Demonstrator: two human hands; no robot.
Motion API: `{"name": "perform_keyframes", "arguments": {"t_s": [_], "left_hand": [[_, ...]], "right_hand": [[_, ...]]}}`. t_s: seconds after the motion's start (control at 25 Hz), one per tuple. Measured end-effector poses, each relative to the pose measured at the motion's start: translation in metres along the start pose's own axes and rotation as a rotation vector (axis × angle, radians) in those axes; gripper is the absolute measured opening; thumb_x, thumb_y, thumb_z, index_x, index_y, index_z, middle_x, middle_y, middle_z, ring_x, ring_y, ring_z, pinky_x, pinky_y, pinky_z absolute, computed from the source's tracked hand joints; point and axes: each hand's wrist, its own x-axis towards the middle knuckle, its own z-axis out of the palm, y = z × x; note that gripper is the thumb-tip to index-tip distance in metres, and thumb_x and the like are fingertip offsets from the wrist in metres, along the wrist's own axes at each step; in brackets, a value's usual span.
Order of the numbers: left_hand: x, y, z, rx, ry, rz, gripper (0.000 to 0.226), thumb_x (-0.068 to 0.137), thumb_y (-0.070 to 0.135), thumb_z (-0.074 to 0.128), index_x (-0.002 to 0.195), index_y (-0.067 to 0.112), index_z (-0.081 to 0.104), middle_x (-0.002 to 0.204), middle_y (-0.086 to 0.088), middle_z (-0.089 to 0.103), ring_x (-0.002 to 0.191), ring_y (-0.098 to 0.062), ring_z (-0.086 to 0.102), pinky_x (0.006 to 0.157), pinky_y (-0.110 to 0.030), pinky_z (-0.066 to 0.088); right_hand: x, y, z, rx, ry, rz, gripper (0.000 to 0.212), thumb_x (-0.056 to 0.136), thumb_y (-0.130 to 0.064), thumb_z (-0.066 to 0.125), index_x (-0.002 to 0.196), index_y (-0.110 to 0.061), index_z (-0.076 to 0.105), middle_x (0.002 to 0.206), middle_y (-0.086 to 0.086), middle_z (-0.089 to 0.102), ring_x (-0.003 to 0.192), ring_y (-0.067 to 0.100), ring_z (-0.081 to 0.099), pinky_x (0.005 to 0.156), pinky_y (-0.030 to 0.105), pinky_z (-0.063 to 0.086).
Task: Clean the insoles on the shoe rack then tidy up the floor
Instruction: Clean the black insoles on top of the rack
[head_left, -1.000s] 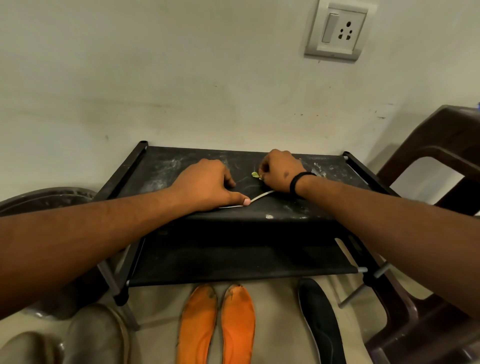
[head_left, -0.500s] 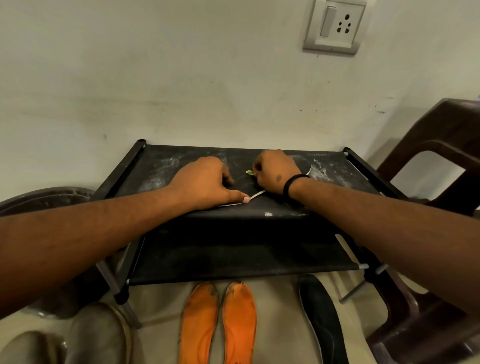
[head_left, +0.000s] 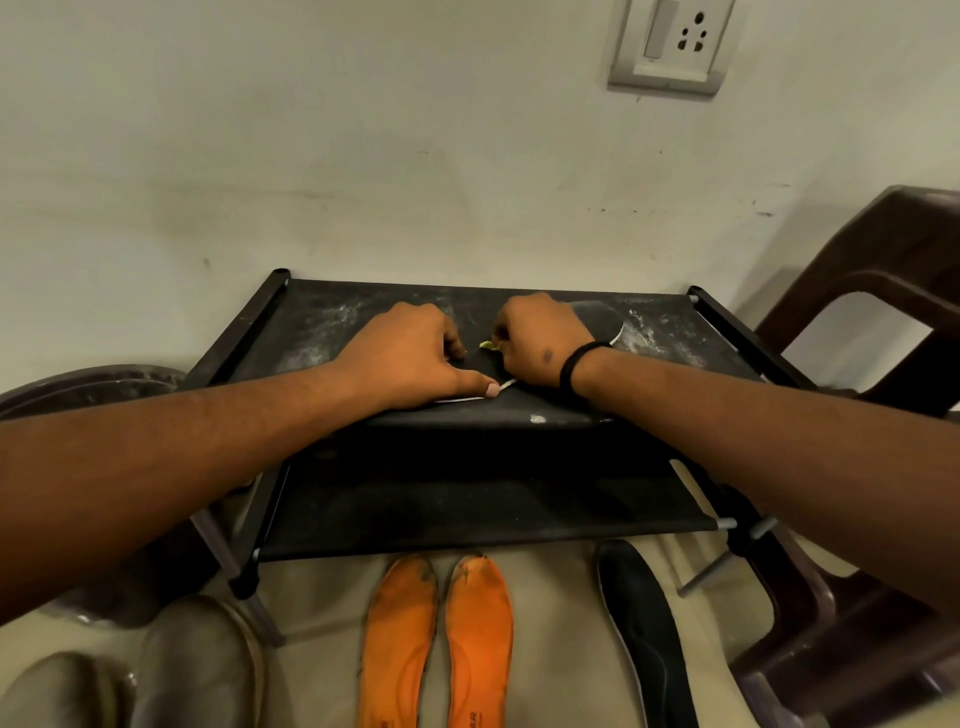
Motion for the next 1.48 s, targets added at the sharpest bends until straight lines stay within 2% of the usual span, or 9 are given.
{"name": "perform_keyframes", "arguments": {"t_s": [0.12,0.32,0.48,0.56,0.72,0.96,1.12,1.36,1.48], "left_hand": [[0.000,-0.001,0.000,0.019,0.019,0.002,0.059,0.061,0.077,0.074,0.089,0.024,0.076,0.077,0.005,0.073,0.072,-0.010,0.067,0.072,-0.040,0.060],[0.002,0.003,0.001,0.032,0.024,0.008,0.064,0.065,0.077,0.073,0.100,0.024,0.077,0.095,0.008,0.074,0.087,-0.009,0.068,0.081,-0.038,0.060],[0.003,-0.003,0.003,0.018,0.012,0.007,0.066,0.059,0.082,0.069,0.094,0.027,0.077,0.085,0.009,0.074,0.079,-0.008,0.068,0.076,-0.039,0.060],[0.004,-0.001,0.002,0.022,0.012,0.011,0.068,0.058,0.084,0.066,0.092,0.027,0.078,0.083,0.009,0.074,0.077,-0.008,0.068,0.075,-0.039,0.060],[0.003,0.003,0.001,0.035,0.027,0.008,0.063,0.065,0.077,0.072,0.100,0.024,0.077,0.093,0.010,0.074,0.086,-0.008,0.067,0.080,-0.037,0.059],[0.001,0.000,0.001,0.025,0.002,0.007,0.073,0.051,0.087,0.059,0.086,0.026,0.076,0.079,0.008,0.073,0.072,-0.009,0.068,0.069,-0.040,0.061],[0.001,0.006,0.000,0.042,0.007,0.003,0.063,0.066,0.077,0.071,0.099,0.023,0.077,0.093,0.008,0.074,0.086,-0.010,0.068,0.080,-0.038,0.060],[0.001,0.000,0.001,0.050,0.014,0.020,0.057,0.064,0.077,0.069,0.088,0.026,0.077,0.080,0.008,0.073,0.073,-0.008,0.068,0.070,-0.039,0.061],[0.002,0.004,0.001,0.063,0.012,0.011,0.064,0.065,0.080,0.068,0.096,0.025,0.078,0.089,0.008,0.075,0.082,-0.009,0.068,0.076,-0.038,0.061]], "right_hand": [[-0.011,-0.006,-0.001,0.223,-0.100,-0.102,0.012,0.086,-0.017,0.065,0.090,-0.017,0.075,0.092,0.003,0.074,0.087,0.021,0.068,0.083,0.040,0.056],[0.012,0.024,-0.006,0.114,0.034,0.144,0.013,0.087,-0.017,0.062,0.083,-0.022,0.074,0.092,0.004,0.073,0.089,0.025,0.066,0.088,0.044,0.054],[-0.007,0.003,0.005,0.296,-0.029,-0.036,0.016,0.086,-0.012,0.062,0.081,-0.020,0.075,0.088,-0.001,0.074,0.085,0.017,0.068,0.085,0.038,0.056],[-0.009,0.005,0.003,0.255,-0.033,-0.081,0.015,0.088,-0.016,0.062,0.090,-0.022,0.076,0.094,-0.004,0.075,0.090,0.015,0.067,0.087,0.039,0.054],[0.012,0.023,-0.005,0.075,0.063,0.135,0.012,0.088,-0.019,0.063,0.091,-0.023,0.074,0.097,0.001,0.073,0.095,0.024,0.065,0.092,0.042,0.051],[-0.018,0.004,-0.001,0.245,-0.094,-0.180,0.015,0.088,-0.013,0.062,0.091,-0.017,0.076,0.091,-0.003,0.072,0.083,0.012,0.065,0.076,0.027,0.052],[0.003,0.032,-0.011,0.065,-0.007,0.054,0.015,0.087,-0.018,0.061,0.089,-0.024,0.074,0.097,0.001,0.073,0.091,0.022,0.065,0.088,0.044,0.054],[-0.026,0.002,-0.005,0.266,-0.135,-0.205,0.014,0.088,-0.015,0.063,0.090,-0.013,0.077,0.089,0.000,0.074,0.081,0.013,0.068,0.078,0.029,0.055],[-0.009,0.025,-0.008,0.136,-0.046,-0.035,0.015,0.089,-0.018,0.060,0.089,-0.022,0.074,0.095,-0.003,0.073,0.089,0.017,0.066,0.084,0.038,0.055]]}}
